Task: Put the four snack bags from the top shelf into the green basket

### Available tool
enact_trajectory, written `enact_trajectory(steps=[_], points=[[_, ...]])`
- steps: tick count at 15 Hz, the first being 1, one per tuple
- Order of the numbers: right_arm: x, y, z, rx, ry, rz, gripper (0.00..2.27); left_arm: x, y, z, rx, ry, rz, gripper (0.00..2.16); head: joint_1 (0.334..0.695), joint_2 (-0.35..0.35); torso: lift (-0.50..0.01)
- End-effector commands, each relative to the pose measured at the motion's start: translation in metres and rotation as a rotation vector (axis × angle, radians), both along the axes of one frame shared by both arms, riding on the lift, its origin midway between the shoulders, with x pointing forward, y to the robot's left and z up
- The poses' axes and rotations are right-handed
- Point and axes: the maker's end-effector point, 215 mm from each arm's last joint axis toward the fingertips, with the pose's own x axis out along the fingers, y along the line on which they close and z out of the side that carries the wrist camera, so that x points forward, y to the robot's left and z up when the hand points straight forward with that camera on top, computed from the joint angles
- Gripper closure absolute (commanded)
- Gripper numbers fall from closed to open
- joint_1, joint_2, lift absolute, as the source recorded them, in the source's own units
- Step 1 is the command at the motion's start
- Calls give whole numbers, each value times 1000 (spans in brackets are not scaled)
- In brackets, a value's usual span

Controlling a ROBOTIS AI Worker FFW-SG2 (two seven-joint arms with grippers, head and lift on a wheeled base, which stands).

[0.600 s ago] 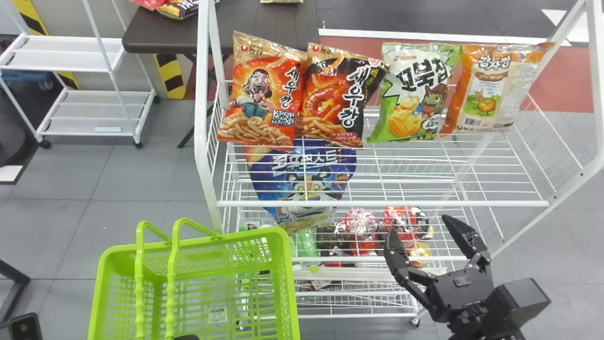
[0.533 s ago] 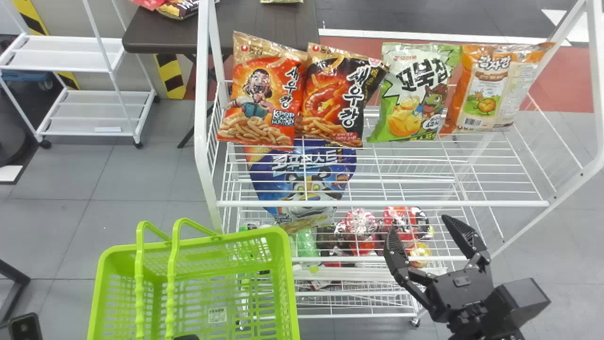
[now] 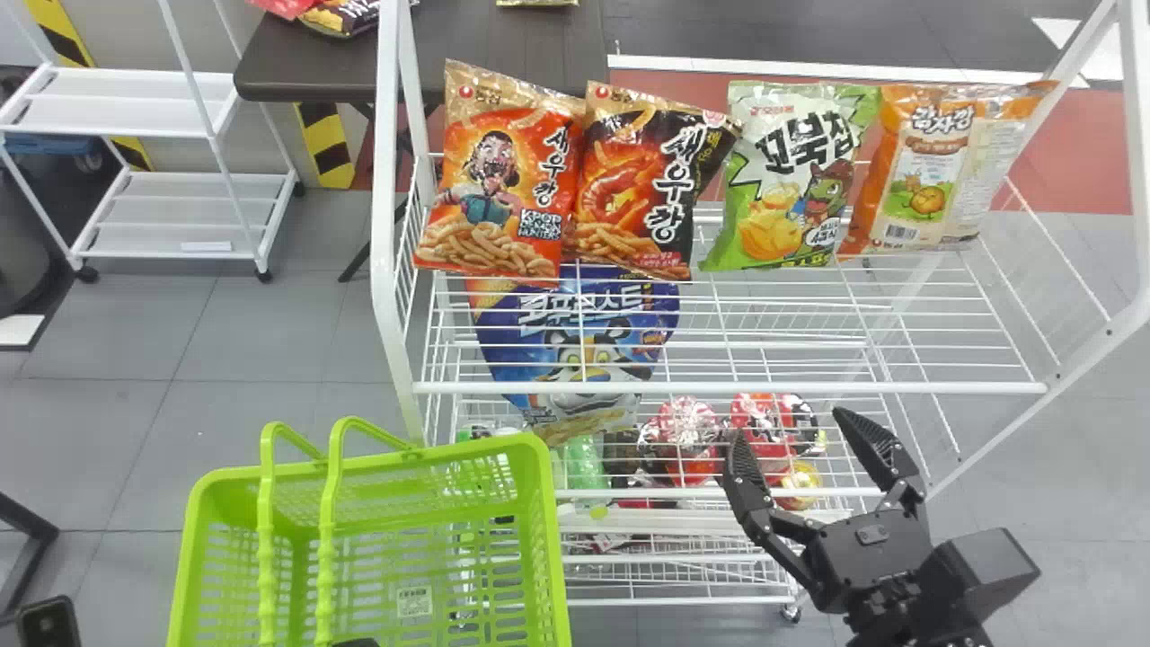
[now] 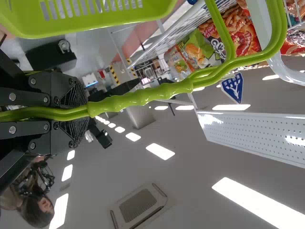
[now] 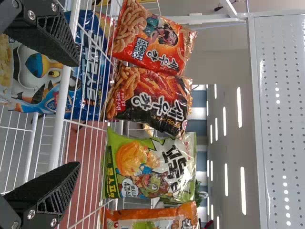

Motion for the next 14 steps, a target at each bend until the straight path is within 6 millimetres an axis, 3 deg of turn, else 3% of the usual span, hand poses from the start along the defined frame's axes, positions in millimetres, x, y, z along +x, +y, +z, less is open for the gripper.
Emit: enact_trajectory(steps=[1, 5, 9, 12, 14], points=[[6, 3, 1, 26, 7, -1, 70, -1, 0, 2, -7, -5, -5, 2148, 695, -45, 0], [67, 65, 17, 83, 58, 95, 70, -6, -5, 2, -12, 0, -16, 2148, 695, -17, 0], [135, 125, 35, 107, 143, 166, 70, -7, -4, 2, -10, 1, -20, 2148, 695, 90, 0], [178, 172, 59, 61, 155, 222, 76, -11, -3, 2, -9, 7, -18, 2148, 695, 153, 0], [201, 203, 64, 25, 175, 281, 76, -13, -2, 1, -9, 11, -15, 2148, 695, 187, 0]])
